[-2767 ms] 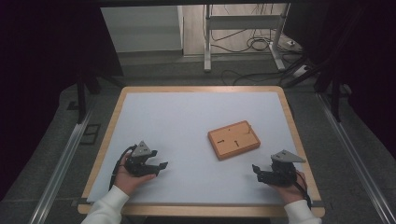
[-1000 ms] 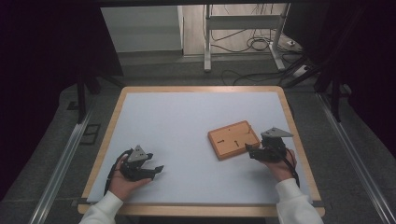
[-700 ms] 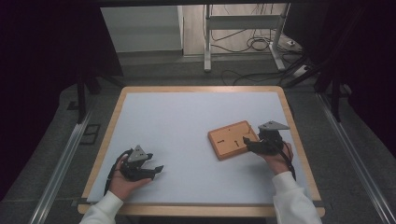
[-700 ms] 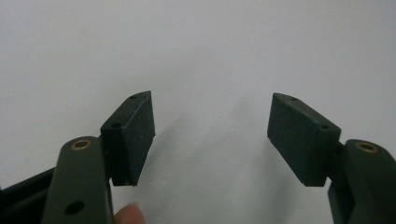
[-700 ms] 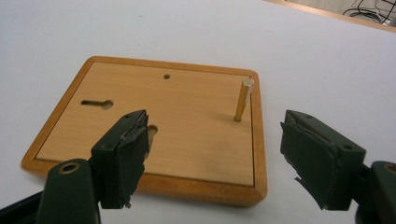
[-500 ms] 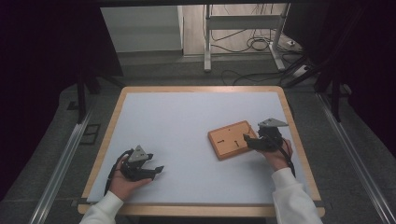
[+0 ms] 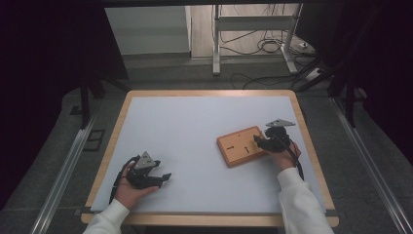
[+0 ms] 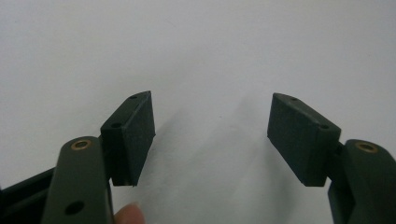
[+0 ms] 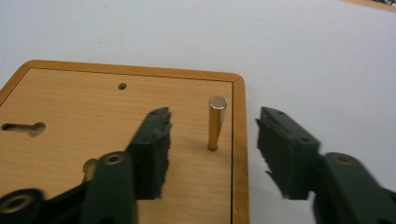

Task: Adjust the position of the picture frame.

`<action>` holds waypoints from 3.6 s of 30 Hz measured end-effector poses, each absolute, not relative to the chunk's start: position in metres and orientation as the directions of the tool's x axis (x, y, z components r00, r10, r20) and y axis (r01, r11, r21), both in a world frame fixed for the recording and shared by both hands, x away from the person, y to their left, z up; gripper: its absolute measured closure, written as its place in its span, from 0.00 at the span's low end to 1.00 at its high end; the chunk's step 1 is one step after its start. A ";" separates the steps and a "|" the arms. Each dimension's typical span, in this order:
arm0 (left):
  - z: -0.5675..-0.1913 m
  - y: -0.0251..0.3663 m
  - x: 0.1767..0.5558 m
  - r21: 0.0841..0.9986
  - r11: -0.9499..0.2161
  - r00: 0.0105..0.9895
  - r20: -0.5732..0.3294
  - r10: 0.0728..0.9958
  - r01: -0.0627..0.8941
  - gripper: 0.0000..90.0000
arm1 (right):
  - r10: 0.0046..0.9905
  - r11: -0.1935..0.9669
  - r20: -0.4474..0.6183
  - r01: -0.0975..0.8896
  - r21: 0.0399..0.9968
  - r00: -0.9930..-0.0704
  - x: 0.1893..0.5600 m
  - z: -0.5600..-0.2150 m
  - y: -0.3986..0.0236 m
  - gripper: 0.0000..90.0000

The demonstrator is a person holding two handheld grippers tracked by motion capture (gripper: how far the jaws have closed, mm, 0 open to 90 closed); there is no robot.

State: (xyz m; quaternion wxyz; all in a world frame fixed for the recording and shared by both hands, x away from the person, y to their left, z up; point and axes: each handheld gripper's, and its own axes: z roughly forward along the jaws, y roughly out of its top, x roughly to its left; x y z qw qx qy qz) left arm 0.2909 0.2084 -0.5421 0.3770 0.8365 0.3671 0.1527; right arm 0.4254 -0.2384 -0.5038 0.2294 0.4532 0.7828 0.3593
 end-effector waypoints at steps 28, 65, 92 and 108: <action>-0.542 0.208 0.292 0.742 -0.452 0.690 -0.020 0.724 0.496 0.35 | 0.903 0.201 0.070 0.562 0.802 -0.423 0.426 -0.512 -0.241 0.93; -0.540 0.210 0.292 0.751 -0.434 0.674 -0.018 0.739 0.497 0.35 | 0.827 0.211 0.096 0.464 0.860 -0.554 0.415 -0.498 -0.224 0.91; -0.542 0.209 0.294 0.746 -0.436 0.675 -0.026 0.737 0.504 0.35 | 0.781 0.327 0.036 0.456 0.828 -0.624 0.418 -0.511 -0.172 0.93; -0.541 0.210 0.293 0.747 -0.437 0.679 -0.026 0.733 0.501 0.35 | 0.745 0.362 0.037 0.450 0.816 -0.666 0.412 -0.517 -0.156 0.92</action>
